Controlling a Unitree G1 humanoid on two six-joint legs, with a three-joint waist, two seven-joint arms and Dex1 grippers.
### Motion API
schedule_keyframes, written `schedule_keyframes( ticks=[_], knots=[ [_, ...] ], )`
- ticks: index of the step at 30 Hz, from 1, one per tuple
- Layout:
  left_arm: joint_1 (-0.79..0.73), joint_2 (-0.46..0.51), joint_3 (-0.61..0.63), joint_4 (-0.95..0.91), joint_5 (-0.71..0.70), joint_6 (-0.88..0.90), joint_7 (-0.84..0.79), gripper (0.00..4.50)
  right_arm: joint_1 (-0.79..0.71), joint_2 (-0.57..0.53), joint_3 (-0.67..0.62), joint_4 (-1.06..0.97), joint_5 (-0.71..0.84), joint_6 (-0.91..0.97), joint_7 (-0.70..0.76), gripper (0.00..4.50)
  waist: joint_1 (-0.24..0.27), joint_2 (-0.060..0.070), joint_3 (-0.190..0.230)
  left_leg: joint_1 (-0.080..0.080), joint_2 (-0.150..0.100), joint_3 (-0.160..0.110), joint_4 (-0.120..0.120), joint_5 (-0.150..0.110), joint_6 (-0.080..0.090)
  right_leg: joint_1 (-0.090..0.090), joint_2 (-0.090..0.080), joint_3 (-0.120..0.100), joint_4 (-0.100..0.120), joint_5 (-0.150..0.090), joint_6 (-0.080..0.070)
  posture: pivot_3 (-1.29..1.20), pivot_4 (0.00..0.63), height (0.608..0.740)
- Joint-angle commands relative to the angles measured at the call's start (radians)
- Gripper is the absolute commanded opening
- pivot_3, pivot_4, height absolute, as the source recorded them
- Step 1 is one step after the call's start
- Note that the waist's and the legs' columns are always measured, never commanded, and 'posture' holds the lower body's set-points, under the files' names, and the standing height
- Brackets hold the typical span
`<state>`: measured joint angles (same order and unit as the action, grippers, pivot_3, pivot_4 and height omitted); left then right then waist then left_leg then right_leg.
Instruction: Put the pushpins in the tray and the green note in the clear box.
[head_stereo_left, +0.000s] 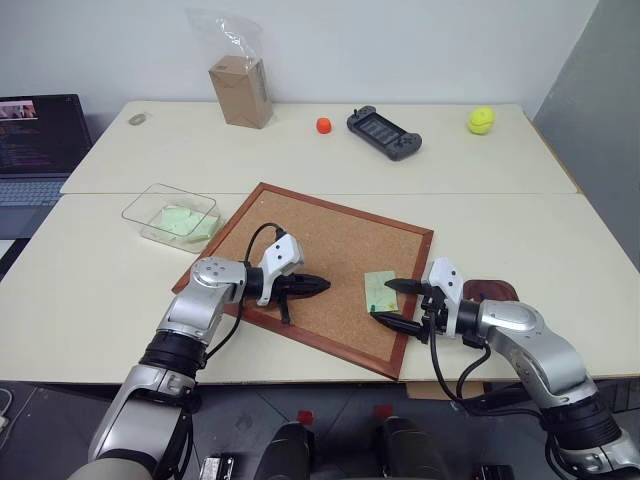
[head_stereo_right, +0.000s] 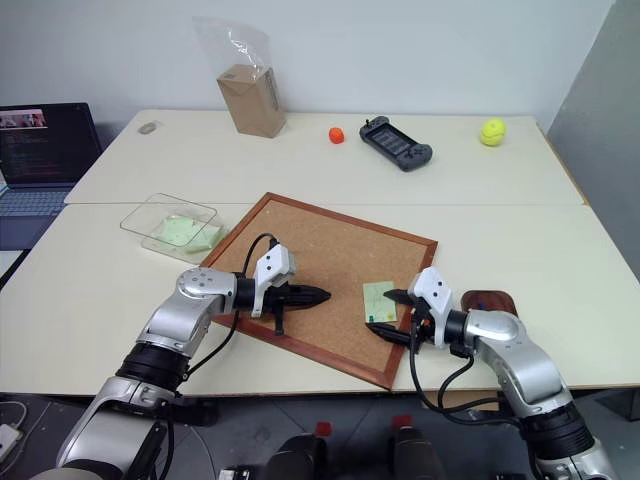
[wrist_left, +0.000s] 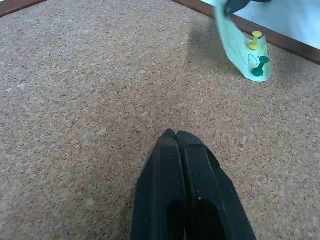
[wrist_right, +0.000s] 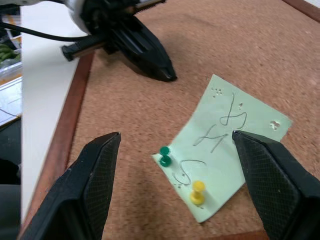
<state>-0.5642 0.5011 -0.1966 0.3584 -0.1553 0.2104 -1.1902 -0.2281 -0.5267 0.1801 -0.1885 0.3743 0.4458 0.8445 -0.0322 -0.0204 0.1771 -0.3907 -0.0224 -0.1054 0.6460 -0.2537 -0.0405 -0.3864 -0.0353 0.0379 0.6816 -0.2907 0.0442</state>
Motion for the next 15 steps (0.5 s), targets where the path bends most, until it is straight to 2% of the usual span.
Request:
schedule_keyframes(
  ticks=[1, 2, 5, 15],
  knots=[
    [0.002, 0.013, 0.000, -0.004, 0.010, -0.001, 0.004, 0.00, -0.020, 0.009, -0.017, 0.025, -0.016, -0.035, 0.002, 3.42, 0.000, 0.000, 0.000, 0.000, 0.000, 0.000, 0.000, 0.000, 0.000, 0.000, 0.000, 0.000, 0.000, 0.000, 0.000, 0.00, 0.150, 0.740],
    [0.002, 0.013, 0.000, -0.004, 0.011, -0.001, 0.005, 0.00, -0.017, 0.007, -0.016, 0.029, -0.019, -0.040, 0.007, 3.35, 0.000, 0.000, 0.000, 0.000, 0.000, 0.000, 0.000, 0.000, 0.000, 0.000, 0.000, 0.000, 0.000, 0.000, 0.000, 0.00, 0.150, 0.740],
    [0.003, 0.014, 0.001, -0.005, 0.010, -0.001, 0.005, 0.00, -0.008, 0.003, -0.012, 0.034, -0.028, -0.053, 0.018, 2.62, 0.000, 0.000, 0.000, 0.000, 0.000, 0.000, 0.000, 0.000, 0.000, 0.000, 0.000, 0.000, 0.000, 0.000, 0.000, 0.00, 0.150, 0.740],
    [0.000, 0.008, -0.002, -0.002, 0.011, -0.002, 0.007, 0.00, -0.003, -0.002, -0.003, 0.056, -0.060, -0.092, 0.033, 0.79, 0.000, 0.000, 0.000, 0.000, 0.000, 0.000, 0.000, 0.000, 0.000, 0.000, 0.000, 0.000, 0.000, 0.000, 0.000, 0.00, 0.150, 0.740]
  ],
)
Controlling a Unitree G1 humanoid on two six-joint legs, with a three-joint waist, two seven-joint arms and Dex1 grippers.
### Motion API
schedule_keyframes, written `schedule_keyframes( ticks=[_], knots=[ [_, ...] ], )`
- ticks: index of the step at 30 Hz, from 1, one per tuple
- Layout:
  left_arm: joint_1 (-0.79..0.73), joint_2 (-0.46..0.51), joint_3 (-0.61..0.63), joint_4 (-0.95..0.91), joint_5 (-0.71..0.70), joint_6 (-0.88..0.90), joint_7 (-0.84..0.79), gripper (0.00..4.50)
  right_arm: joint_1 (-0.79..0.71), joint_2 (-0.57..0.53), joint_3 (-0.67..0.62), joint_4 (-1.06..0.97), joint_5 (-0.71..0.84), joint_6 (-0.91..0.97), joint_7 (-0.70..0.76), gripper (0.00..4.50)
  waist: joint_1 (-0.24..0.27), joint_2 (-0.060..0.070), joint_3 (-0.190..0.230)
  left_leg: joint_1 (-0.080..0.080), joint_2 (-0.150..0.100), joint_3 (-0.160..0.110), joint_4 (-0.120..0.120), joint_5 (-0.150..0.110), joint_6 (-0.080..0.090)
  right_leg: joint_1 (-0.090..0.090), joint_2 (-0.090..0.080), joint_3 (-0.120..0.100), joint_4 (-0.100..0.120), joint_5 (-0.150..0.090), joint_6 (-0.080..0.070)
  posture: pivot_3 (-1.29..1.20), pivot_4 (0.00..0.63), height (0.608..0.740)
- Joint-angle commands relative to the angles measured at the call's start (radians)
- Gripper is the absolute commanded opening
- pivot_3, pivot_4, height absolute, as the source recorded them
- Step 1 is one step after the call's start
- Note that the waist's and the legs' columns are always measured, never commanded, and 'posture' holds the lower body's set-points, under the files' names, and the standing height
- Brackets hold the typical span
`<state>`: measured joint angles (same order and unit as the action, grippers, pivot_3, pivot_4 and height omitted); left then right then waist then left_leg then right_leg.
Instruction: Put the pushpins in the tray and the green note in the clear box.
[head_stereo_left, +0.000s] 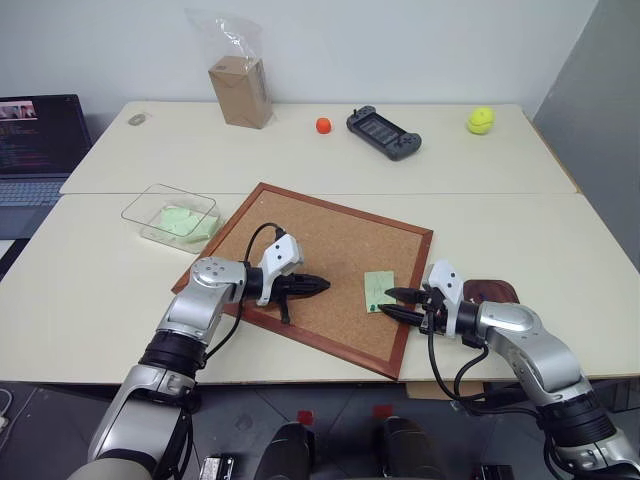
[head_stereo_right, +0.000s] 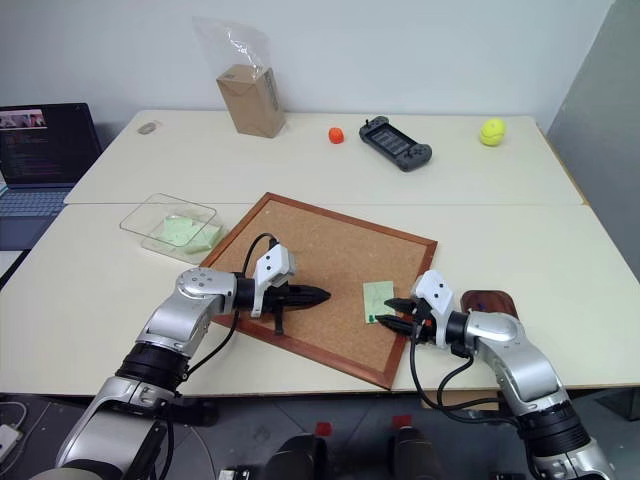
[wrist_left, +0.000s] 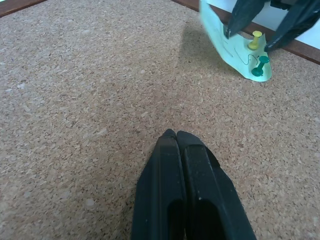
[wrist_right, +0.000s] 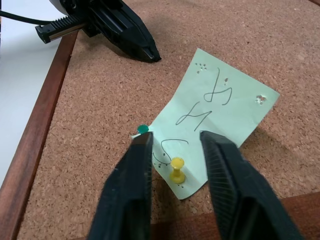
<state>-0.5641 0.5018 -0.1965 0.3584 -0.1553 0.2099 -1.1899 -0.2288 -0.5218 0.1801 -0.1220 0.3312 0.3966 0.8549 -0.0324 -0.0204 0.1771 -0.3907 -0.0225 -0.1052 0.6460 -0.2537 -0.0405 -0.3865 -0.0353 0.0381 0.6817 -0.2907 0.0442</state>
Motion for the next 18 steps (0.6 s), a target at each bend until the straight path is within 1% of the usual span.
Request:
schedule_keyframes(
  ticks=[1, 3, 4, 5, 9, 18],
  knots=[
    [-0.002, 0.007, -0.002, -0.001, 0.011, -0.002, 0.007, 0.00, 0.000, -0.011, 0.003, -0.008, -0.027, -0.054, 0.027, 0.61, 0.000, 0.000, 0.000, 0.000, 0.000, 0.000, 0.000, 0.000, 0.000, 0.000, 0.000, 0.000, 0.000, 0.000, 0.000, 0.00, 0.150, 0.740],
    [-0.007, 0.007, -0.001, 0.009, 0.013, -0.006, 0.006, 0.00, 0.003, -0.014, 0.009, -0.005, -0.040, -0.070, 0.035, 0.34, 0.000, 0.000, 0.000, 0.000, 0.000, 0.000, 0.000, 0.000, 0.000, 0.000, 0.000, 0.000, 0.000, 0.000, 0.000, 0.00, 0.150, 0.740],
    [-0.008, 0.008, -0.001, 0.009, 0.013, -0.006, 0.006, 0.00, 0.005, -0.020, 0.014, -0.005, -0.049, -0.083, 0.044, 0.09, 0.000, 0.000, 0.000, 0.000, 0.000, 0.000, 0.000, 0.000, 0.000, 0.000, 0.000, 0.000, 0.000, 0.000, 0.000, 0.00, 0.150, 0.740],
    [-0.009, 0.008, -0.001, 0.010, 0.013, -0.006, 0.006, 0.00, 0.007, -0.023, 0.017, -0.005, -0.056, -0.091, 0.049, 0.01, 0.000, 0.000, 0.000, 0.000, 0.000, 0.000, 0.000, 0.000, 0.000, 0.000, 0.000, 0.000, 0.000, 0.000, 0.000, 0.00, 0.150, 0.740],
    [-0.008, 0.006, -0.001, 0.007, 0.013, -0.005, 0.008, 0.00, 0.003, -0.006, -0.008, -0.008, -0.029, -0.071, 0.038, 0.01, 0.000, 0.000, 0.000, 0.000, 0.000, 0.000, 0.000, 0.000, 0.000, 0.000, 0.000, 0.000, 0.000, 0.000, 0.000, 0.00, 0.150, 0.740],
    [-0.004, 0.003, -0.002, 0.005, 0.013, -0.006, 0.012, 0.00, -0.016, 0.000, -0.110, -0.115, 0.140, 0.096, 0.027, 0.01, 0.000, 0.000, 0.000, 0.000, 0.000, 0.000, 0.000, 0.000, 0.000, 0.000, 0.000, 0.000, 0.000, 0.000, 0.000, 0.00, 0.150, 0.740]
  ],
)
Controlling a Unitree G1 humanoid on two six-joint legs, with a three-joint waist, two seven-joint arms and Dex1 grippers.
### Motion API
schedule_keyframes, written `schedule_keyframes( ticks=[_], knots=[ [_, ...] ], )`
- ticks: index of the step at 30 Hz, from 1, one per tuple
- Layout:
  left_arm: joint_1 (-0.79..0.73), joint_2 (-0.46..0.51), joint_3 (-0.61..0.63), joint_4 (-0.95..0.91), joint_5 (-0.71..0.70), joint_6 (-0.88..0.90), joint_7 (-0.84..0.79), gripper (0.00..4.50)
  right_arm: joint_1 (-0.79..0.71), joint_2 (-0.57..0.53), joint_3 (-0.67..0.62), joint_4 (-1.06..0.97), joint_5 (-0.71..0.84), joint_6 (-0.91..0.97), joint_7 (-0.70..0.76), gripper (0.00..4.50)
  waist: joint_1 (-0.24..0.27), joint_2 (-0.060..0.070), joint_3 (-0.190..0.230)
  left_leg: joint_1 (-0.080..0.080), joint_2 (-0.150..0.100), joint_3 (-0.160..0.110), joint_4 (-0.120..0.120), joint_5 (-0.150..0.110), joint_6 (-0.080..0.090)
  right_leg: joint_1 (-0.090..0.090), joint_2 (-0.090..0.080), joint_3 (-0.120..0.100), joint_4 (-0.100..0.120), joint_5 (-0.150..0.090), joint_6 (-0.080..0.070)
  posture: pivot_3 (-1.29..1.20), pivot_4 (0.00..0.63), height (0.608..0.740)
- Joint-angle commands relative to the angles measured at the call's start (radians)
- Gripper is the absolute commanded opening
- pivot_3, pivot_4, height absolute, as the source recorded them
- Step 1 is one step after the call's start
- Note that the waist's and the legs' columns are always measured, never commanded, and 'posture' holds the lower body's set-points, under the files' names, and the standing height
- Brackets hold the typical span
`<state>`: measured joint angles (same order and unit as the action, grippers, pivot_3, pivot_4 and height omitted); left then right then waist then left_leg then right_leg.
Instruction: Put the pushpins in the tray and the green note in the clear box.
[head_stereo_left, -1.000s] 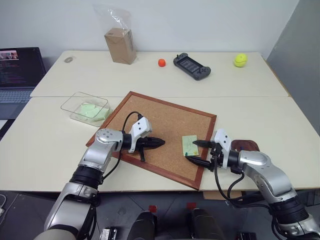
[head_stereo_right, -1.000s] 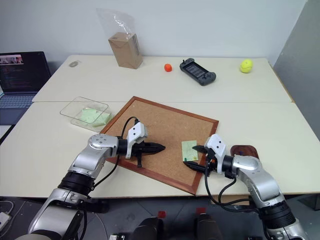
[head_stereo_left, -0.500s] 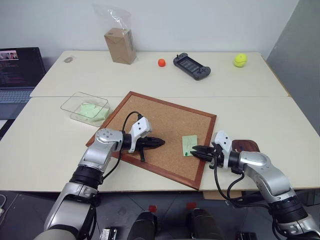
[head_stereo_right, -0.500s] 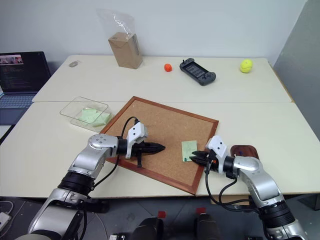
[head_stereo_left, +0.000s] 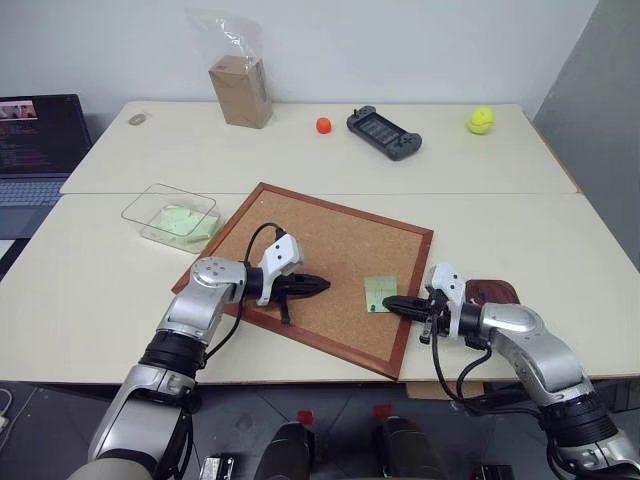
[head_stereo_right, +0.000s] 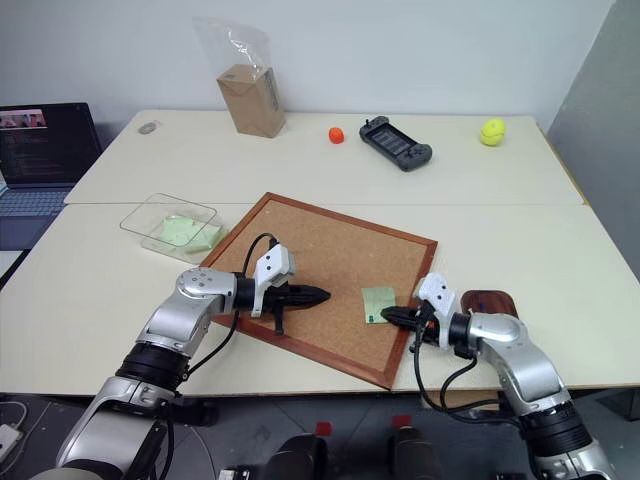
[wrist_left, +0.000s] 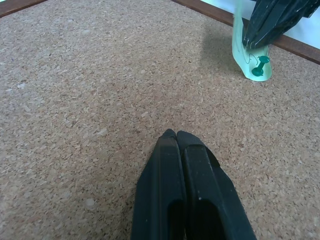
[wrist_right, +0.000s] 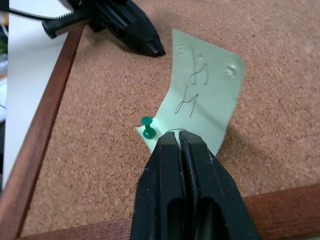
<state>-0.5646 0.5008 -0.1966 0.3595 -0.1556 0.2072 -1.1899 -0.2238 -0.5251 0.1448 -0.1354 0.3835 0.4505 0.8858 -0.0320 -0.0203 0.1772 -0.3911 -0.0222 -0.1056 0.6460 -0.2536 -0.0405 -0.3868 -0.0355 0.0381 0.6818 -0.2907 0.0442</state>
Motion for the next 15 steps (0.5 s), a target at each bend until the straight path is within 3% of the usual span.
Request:
schedule_keyframes(
  ticks=[1, 10, 15],
  knots=[
    [-0.004, 0.003, -0.002, 0.004, 0.013, -0.004, 0.012, 0.00, -0.026, 0.008, -0.089, -0.116, 0.104, 0.064, -0.022, 0.01, 0.000, 0.000, 0.000, 0.000, 0.000, 0.000, 0.000, 0.000, 0.000, 0.000, 0.000, 0.000, 0.000, 0.000, 0.000, 0.00, 0.150, 0.740],
    [-0.002, -0.004, -0.006, 0.004, 0.013, -0.005, 0.011, 0.00, -0.030, 0.003, -0.152, -0.206, 0.164, 0.141, -0.083, 0.01, 0.000, 0.000, 0.000, 0.000, 0.000, 0.000, 0.000, 0.000, 0.000, 0.000, 0.000, 0.000, 0.000, 0.000, 0.000, 0.00, 0.150, 0.740],
    [-0.001, -0.003, -0.005, 0.002, 0.012, -0.004, 0.010, 0.00, 0.016, -0.050, -0.277, -0.258, 0.191, 0.175, -0.134, 0.01, 0.001, 0.000, 0.000, 0.000, 0.000, 0.000, 0.000, 0.000, 0.000, 0.000, 0.000, 0.000, 0.000, 0.000, 0.000, 0.00, 0.150, 0.740]
  ],
)
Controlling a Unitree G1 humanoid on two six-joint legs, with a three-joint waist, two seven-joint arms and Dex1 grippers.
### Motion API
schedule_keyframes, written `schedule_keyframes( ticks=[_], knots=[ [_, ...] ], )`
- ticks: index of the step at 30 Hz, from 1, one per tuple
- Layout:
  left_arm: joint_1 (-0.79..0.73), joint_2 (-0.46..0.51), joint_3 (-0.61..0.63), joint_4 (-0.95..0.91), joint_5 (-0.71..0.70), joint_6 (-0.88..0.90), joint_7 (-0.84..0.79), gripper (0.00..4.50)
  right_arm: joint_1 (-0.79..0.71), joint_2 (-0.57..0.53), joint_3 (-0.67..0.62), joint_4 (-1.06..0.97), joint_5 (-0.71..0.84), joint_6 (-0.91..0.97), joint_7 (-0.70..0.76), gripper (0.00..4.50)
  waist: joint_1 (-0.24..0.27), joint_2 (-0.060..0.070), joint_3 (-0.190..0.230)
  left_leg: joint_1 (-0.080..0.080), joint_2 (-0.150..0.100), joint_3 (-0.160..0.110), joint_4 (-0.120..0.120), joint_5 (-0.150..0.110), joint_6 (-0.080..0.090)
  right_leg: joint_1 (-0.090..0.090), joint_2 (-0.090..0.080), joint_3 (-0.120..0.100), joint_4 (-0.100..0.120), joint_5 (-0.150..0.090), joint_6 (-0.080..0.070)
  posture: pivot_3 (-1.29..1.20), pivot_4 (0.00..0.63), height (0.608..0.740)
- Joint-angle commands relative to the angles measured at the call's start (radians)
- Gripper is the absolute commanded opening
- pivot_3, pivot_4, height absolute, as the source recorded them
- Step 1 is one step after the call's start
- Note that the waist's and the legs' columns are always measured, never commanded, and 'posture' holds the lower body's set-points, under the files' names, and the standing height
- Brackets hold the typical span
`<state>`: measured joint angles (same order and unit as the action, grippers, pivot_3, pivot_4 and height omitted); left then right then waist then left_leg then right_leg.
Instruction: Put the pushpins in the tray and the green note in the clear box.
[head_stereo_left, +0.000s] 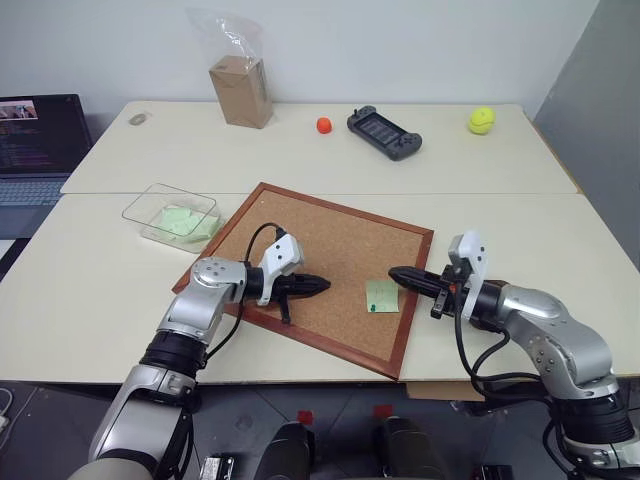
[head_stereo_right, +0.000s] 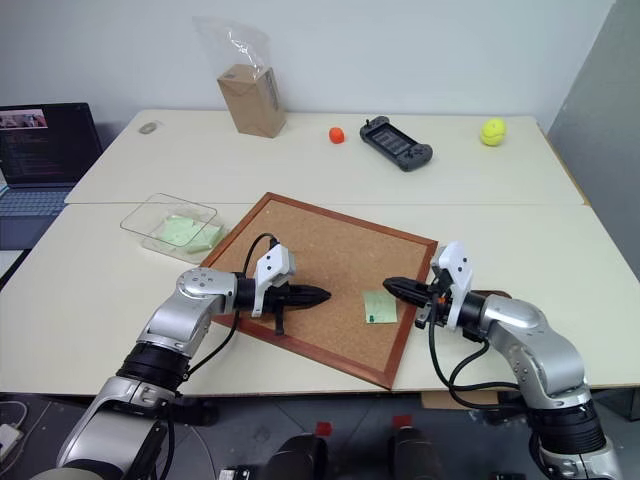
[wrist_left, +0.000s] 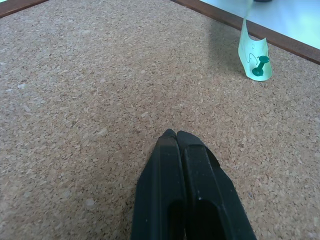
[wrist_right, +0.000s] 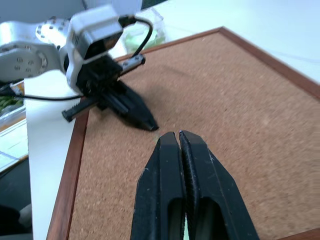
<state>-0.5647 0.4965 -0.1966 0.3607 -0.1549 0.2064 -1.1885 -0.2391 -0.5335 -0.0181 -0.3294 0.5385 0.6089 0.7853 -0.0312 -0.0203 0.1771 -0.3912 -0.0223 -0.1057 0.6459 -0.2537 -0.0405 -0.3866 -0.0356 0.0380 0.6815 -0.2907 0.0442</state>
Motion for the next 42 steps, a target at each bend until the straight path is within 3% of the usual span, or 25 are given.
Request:
schedule_keyframes(
  ticks=[1, 12, 30, 42],
  knots=[
    [0.002, 0.002, -0.005, -0.003, 0.011, -0.002, 0.009, 0.00, 0.047, -0.052, -0.139, -0.076, 0.038, 0.023, -0.045, 0.01, 0.000, 0.000, 0.000, 0.000, 0.000, 0.000, 0.000, 0.000, 0.000, 0.000, 0.000, 0.000, 0.000, 0.000, 0.000, 0.00, 0.150, 0.740],
    [0.003, -0.005, -0.009, 0.004, 0.013, -0.006, 0.004, 0.00, 0.250, -0.041, -0.395, -0.070, -0.021, 0.023, -0.268, 0.01, 0.001, 0.000, 0.000, 0.000, 0.000, 0.001, 0.000, 0.000, 0.000, 0.001, 0.000, 0.001, 0.000, 0.000, 0.000, 0.00, 0.150, 0.740],
    [-0.002, -0.007, -0.012, 0.004, 0.018, -0.011, -0.002, 0.00, 0.272, -0.006, -0.324, 0.032, -0.109, -0.008, -0.343, 0.01, 0.001, 0.001, -0.001, 0.001, 0.000, 0.002, 0.000, 0.000, 0.000, 0.001, 0.000, 0.001, 0.000, 0.000, 0.000, 0.00, 0.150, 0.740],
    [-0.004, -0.009, -0.010, 0.009, 0.019, -0.014, 0.000, 0.00, 0.269, -0.012, -0.310, 0.068, -0.142, -0.042, -0.331, 2.30, 0.000, 0.001, -0.001, 0.001, 0.000, 0.002, 0.000, 0.000, 0.000, 0.001, 0.000, 0.002, 0.000, 0.000, 0.000, 0.00, 0.150, 0.740]
  ],
)
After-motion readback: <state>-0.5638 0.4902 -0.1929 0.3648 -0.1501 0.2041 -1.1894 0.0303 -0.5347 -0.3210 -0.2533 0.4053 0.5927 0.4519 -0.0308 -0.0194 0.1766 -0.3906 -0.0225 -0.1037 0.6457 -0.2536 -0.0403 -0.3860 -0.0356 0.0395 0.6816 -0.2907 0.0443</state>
